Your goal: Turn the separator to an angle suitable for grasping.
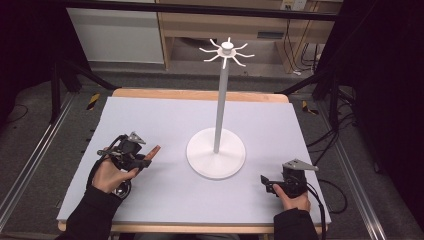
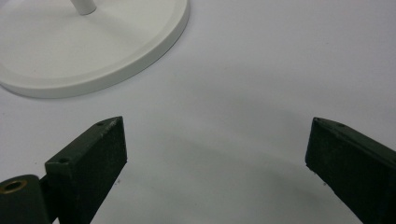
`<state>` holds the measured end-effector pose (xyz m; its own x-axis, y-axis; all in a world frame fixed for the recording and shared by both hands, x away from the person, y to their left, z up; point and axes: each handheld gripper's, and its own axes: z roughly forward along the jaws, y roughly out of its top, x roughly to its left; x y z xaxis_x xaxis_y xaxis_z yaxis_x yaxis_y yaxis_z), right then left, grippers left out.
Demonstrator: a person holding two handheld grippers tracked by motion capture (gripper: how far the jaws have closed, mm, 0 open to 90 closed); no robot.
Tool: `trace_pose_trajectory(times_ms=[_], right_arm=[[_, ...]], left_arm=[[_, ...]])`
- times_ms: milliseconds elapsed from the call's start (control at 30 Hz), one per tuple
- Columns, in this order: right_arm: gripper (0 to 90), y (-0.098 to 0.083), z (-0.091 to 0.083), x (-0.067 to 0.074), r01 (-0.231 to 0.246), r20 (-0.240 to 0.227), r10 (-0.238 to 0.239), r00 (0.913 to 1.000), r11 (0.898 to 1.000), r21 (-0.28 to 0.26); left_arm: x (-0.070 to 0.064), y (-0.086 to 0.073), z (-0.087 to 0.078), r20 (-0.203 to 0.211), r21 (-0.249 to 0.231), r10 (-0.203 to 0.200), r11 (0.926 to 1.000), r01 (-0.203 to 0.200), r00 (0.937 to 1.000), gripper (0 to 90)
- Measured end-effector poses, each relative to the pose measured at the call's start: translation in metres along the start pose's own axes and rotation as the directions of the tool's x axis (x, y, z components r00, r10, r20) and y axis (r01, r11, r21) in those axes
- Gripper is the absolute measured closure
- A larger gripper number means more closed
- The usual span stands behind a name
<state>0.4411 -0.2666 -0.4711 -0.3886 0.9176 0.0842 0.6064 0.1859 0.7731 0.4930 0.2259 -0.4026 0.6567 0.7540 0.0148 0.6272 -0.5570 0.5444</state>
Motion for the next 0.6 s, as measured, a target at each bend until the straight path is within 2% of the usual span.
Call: trace_pose_trajectory(times_ms=[133, 167, 300, 400, 500, 600], right_arm=[[6.1, 0.0, -0.001, 0.0, 0.003, 0.001, -0.003, 1.0, 1.0, -0.004], [6.1, 0.0, -0.001, 0.0, 0.005, 0.002, -0.005, 1.0, 1.0, -0.005], [6.1, 0.0, -0.001, 0.0, 0.007, 0.003, -0.007, 1.0, 1.0, -0.005], [6.1, 0.0, -0.001, 0.0, 0.008, 0.001, -0.008, 1.0, 1.0, -0.005], [6.0, 0.0, -0.001, 0.0, 0.009, 0.001, -0.009, 1.0, 1.0, -0.006], [6.0, 0.0, -0.001, 0.0, 0.009, 0.001, -0.009, 1.0, 1.0, -0.006]], left_arm=[[-0.002, 0.001, -0.009, -0.009, -0.069, -0.009, 0.9976, 0.008, 0.9999, 67.6], [-0.003, 0.001, -0.012, -0.006, -0.097, -0.021, 0.9951, 0.02, 0.9998, 67.6], [-0.005, 0.002, -0.023, -0.013, -0.156, -0.018, 0.9876, 0.016, 0.9998, 67.6], [-0.008, 0.003, -0.031, -0.01, -0.213, -0.022, 0.9769, 0.02, 0.9997, 67.5], [-0.01, 0.003, -0.037, -0.015, -0.246, -0.024, 0.969, 0.02, 0.9996, 67.5], [-0.013, 0.004, -0.042, -0.021, -0.296, -0.029, 0.9549, 0.022, 0.9993, 67.5]])
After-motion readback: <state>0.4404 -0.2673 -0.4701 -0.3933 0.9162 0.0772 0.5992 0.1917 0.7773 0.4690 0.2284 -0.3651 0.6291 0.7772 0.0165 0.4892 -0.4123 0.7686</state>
